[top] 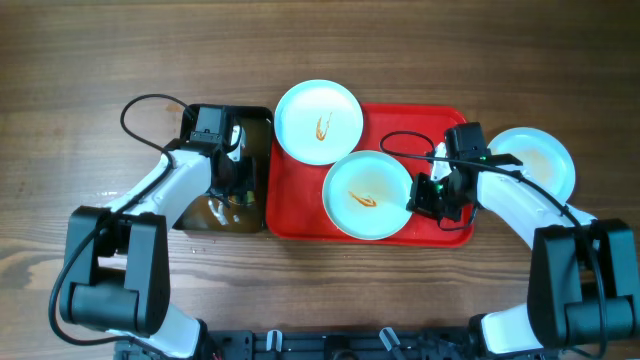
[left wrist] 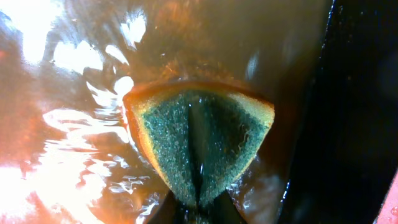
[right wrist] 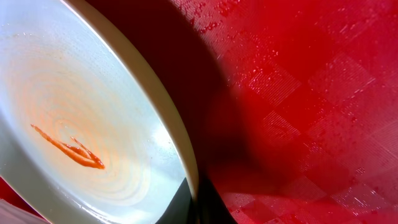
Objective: Clean dirty plates on tray and stack at the side
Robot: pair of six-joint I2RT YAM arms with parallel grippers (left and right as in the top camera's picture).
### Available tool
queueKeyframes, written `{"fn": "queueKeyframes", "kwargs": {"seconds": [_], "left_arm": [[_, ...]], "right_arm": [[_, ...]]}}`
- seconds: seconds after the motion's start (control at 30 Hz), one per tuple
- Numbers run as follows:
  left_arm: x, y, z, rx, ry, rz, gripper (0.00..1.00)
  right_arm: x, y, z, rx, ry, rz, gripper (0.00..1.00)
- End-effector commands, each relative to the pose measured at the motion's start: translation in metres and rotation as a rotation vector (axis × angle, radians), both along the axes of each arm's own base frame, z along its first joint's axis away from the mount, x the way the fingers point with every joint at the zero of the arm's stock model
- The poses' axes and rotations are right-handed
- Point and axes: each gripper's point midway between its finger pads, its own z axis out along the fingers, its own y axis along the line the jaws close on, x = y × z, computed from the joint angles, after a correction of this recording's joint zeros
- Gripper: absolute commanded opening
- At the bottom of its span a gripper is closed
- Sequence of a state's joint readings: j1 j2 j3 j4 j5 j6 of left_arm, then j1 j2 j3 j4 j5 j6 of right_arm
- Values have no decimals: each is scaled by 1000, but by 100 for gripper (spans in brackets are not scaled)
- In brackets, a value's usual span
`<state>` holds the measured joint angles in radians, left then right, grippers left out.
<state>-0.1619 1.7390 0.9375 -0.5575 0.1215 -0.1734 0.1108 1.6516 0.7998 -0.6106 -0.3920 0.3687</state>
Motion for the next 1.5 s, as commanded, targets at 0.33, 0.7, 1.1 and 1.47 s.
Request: {"fn": "queueKeyframes", "kwargs": {"seconds": [0.33,0.7,1.1,1.47], "left_arm": [[12,-8,79,-74,-226,-13,4],[60,-2,107,-34,-460,18,4],[87,-4,184,-71,-754,23,6],[41,3,101,-13,-399,14,4]], "right_arm": [[-4,-1,-7,-9,7,28,5],[-3,-1,-7,-10,5,29,4],[-2,0,-6,-8,-4,28,4],[-1,0,-6,-8,-7,28,4]]}}
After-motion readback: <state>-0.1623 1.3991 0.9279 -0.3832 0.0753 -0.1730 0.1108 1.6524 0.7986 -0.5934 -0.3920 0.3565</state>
